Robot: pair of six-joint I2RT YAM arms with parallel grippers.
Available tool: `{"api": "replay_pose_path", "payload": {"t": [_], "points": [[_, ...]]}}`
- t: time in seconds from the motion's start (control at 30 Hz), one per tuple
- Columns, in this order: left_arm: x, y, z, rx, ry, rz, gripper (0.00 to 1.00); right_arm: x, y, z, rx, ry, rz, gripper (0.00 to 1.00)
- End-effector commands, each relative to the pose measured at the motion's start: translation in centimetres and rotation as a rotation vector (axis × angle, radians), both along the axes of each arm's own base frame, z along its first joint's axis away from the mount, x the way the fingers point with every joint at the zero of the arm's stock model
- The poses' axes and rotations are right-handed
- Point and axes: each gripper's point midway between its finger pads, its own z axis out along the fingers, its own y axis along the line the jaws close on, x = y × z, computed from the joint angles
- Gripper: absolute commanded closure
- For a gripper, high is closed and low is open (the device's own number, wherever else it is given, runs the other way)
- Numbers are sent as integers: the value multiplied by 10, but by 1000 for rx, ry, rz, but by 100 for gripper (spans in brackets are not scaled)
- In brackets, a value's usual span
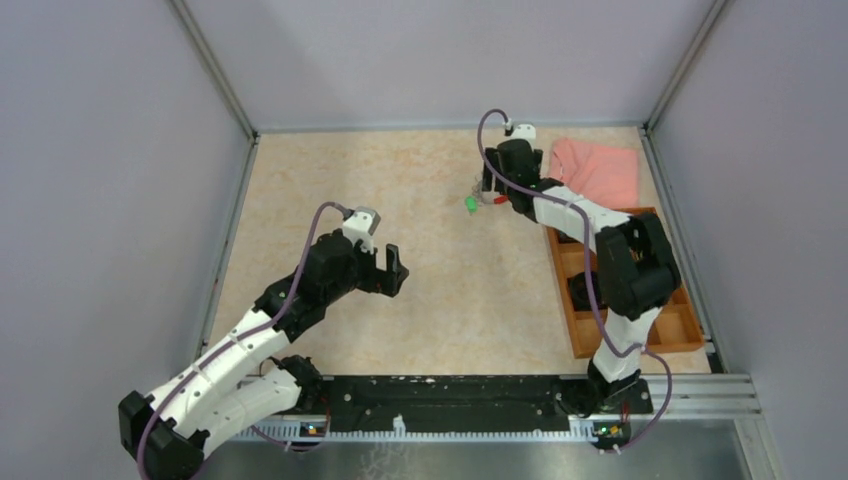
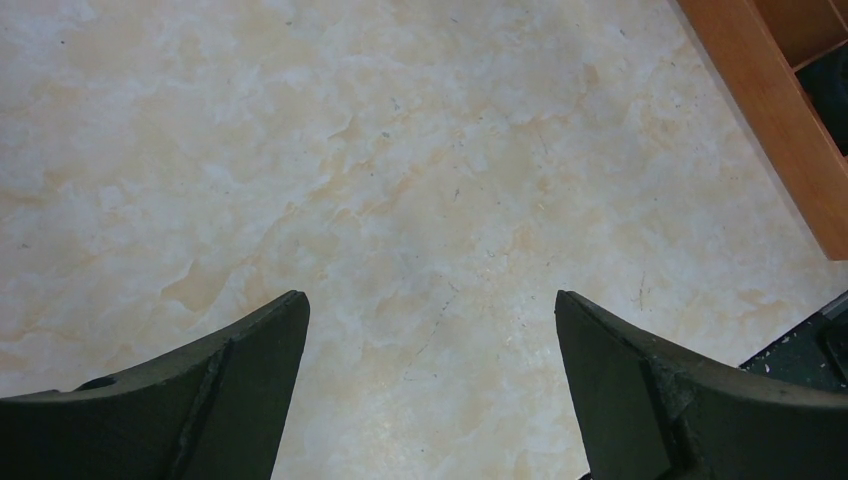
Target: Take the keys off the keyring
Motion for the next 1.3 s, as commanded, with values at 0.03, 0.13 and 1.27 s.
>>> {"api": "replay_pose_path", "payload": {"t": [0.03, 0.13, 1.27], "points": [[-1, -2, 3, -19, -20, -26, 2, 50, -3, -5, -5, -38, -13, 33], [-1, -1, 1, -20, -16, -23, 2, 63, -5, -24, -67, 14, -14, 50], [-4, 0, 15, -84, -42, -32, 1, -147, 157, -85, -102, 302, 328, 63]]}}
